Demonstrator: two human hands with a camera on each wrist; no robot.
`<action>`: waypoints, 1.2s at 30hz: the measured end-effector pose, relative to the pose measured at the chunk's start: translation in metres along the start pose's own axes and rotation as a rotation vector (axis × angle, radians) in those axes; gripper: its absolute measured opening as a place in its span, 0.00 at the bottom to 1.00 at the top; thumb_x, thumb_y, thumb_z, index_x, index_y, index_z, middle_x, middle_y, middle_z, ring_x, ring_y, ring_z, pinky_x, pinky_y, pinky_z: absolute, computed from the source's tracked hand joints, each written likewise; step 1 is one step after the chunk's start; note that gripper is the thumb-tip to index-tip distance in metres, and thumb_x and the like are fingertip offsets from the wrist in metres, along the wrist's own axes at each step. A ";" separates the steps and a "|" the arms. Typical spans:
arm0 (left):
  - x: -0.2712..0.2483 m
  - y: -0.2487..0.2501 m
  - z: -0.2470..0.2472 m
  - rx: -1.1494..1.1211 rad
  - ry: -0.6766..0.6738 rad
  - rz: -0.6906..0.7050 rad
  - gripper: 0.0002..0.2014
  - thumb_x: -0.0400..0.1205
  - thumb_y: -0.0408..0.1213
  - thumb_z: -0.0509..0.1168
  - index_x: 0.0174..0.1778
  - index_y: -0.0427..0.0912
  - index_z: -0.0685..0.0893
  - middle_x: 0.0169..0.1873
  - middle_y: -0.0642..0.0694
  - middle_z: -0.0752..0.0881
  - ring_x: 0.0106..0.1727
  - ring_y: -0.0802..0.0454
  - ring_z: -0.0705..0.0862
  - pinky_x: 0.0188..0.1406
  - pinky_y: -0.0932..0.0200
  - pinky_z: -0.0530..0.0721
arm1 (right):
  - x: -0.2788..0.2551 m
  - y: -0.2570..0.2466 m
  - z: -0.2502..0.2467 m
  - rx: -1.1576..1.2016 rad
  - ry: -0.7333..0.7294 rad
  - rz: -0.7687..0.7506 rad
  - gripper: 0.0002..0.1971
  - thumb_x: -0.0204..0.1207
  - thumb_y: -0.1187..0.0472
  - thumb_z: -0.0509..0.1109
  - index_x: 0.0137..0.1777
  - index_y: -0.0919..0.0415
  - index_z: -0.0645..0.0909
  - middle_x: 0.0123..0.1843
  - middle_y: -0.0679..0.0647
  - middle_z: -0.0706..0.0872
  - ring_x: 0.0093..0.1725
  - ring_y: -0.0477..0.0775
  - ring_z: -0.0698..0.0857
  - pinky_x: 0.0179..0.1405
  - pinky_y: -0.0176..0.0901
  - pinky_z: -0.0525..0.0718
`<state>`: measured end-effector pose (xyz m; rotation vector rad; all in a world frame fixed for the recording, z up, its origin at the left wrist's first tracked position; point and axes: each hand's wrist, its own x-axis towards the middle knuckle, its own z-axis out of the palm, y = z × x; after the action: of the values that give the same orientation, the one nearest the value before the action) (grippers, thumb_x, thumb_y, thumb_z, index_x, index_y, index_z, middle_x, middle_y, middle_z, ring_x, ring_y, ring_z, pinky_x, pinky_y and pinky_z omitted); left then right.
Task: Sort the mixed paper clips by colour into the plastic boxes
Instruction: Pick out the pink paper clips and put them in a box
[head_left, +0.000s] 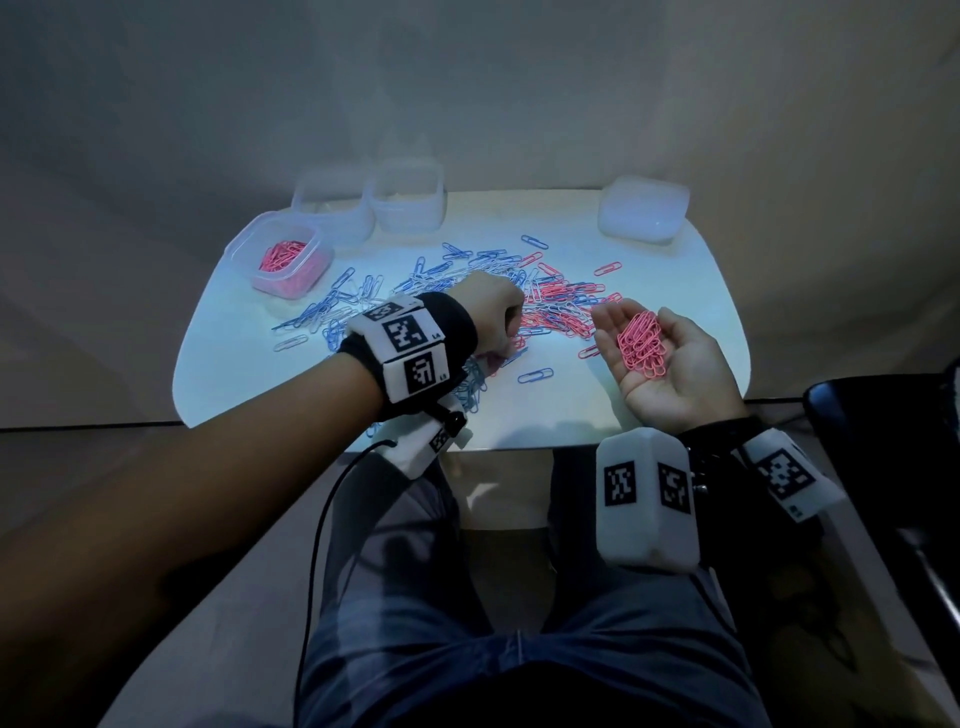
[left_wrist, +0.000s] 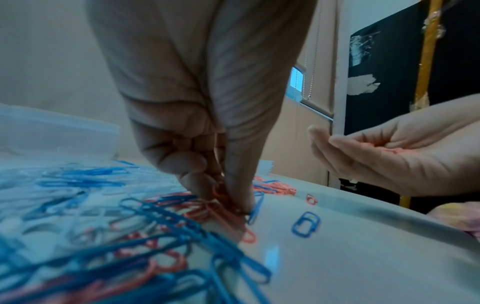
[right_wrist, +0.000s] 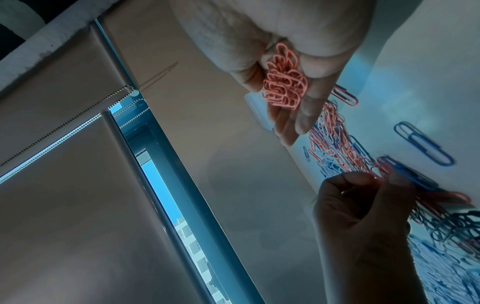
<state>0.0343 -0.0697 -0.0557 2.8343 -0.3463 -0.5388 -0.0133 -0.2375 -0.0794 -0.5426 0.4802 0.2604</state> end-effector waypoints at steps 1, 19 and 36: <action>0.001 -0.001 0.000 -0.011 -0.008 -0.013 0.09 0.76 0.30 0.70 0.34 0.42 0.77 0.29 0.53 0.76 0.43 0.52 0.76 0.33 0.66 0.72 | 0.000 0.001 0.001 -0.002 0.002 -0.002 0.21 0.86 0.56 0.47 0.42 0.66 0.78 0.29 0.56 0.89 0.30 0.50 0.90 0.33 0.37 0.88; -0.006 -0.004 0.001 -0.012 -0.009 -0.058 0.10 0.81 0.34 0.65 0.53 0.33 0.85 0.48 0.39 0.85 0.52 0.45 0.81 0.44 0.62 0.70 | 0.001 0.003 0.009 -0.025 -0.024 -0.022 0.22 0.86 0.57 0.47 0.40 0.66 0.78 0.30 0.57 0.88 0.30 0.50 0.90 0.33 0.36 0.87; -0.017 0.044 -0.019 -0.286 0.244 0.183 0.16 0.79 0.46 0.68 0.38 0.34 0.87 0.21 0.54 0.81 0.25 0.61 0.76 0.25 0.73 0.67 | 0.003 0.025 0.021 0.065 -0.066 0.080 0.16 0.83 0.64 0.52 0.39 0.67 0.77 0.27 0.59 0.88 0.26 0.53 0.88 0.29 0.39 0.87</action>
<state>0.0179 -0.1025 -0.0207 2.5221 -0.4367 -0.1848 -0.0121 -0.2048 -0.0762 -0.4506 0.4448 0.3367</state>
